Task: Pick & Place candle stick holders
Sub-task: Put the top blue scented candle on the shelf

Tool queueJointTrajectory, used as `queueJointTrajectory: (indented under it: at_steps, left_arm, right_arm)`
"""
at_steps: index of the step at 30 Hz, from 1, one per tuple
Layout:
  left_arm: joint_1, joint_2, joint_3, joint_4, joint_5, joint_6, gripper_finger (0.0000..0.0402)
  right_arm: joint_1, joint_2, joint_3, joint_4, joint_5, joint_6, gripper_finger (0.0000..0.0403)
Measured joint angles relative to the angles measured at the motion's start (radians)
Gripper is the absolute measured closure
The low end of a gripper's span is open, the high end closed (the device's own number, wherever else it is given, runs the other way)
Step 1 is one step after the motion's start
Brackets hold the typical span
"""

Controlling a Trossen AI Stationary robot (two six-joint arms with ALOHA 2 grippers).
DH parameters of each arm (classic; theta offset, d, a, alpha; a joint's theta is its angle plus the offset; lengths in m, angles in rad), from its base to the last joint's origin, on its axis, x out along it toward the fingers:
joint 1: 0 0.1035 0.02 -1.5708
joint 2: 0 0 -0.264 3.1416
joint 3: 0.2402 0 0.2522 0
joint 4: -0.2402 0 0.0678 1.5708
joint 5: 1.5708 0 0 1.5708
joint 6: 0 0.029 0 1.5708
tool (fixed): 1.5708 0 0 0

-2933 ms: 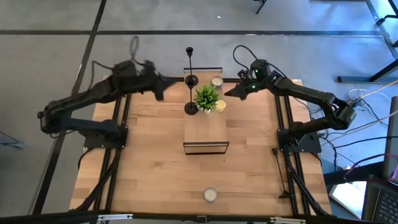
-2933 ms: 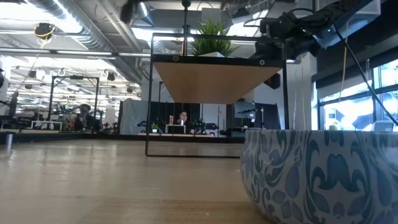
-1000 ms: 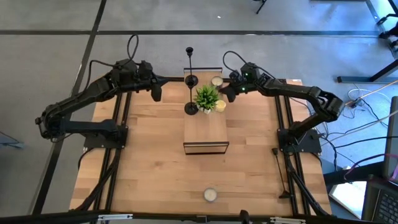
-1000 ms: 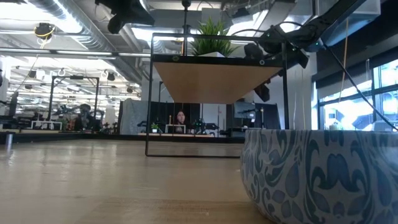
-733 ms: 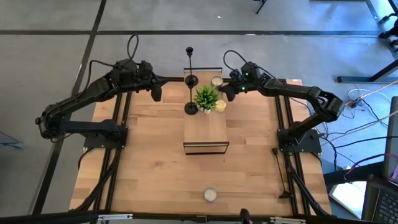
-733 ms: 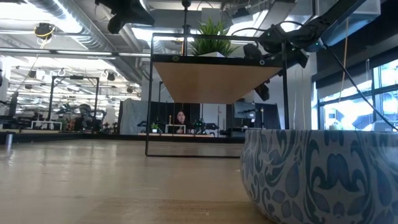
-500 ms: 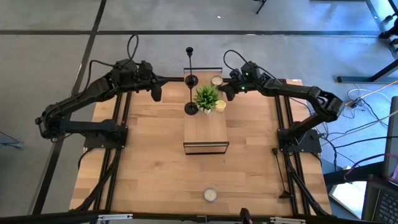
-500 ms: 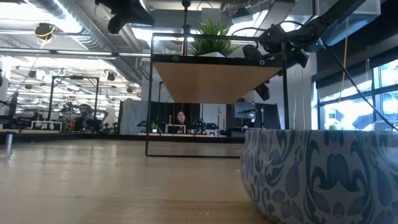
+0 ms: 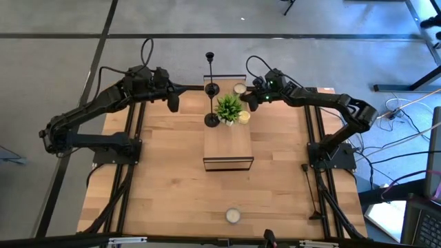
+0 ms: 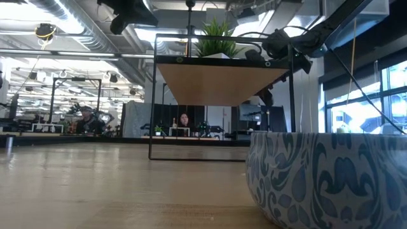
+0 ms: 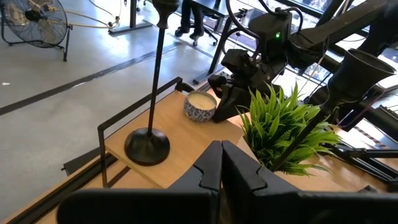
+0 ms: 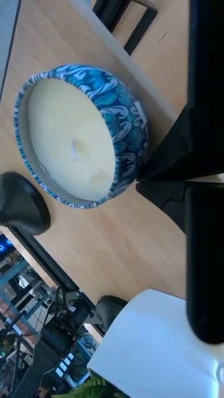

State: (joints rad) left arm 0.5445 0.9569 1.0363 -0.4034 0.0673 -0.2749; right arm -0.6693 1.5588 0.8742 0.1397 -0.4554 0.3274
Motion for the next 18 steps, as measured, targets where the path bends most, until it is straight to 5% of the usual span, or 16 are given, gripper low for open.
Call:
queueJointTrajectory:
  at_steps: [18]
  left_arm:
    - [0.0,0.0,0.0,0.0,0.0,0.001,0.04]
  right_arm:
    - [0.0,0.0,0.0,0.024,0.033,0.011,0.04]
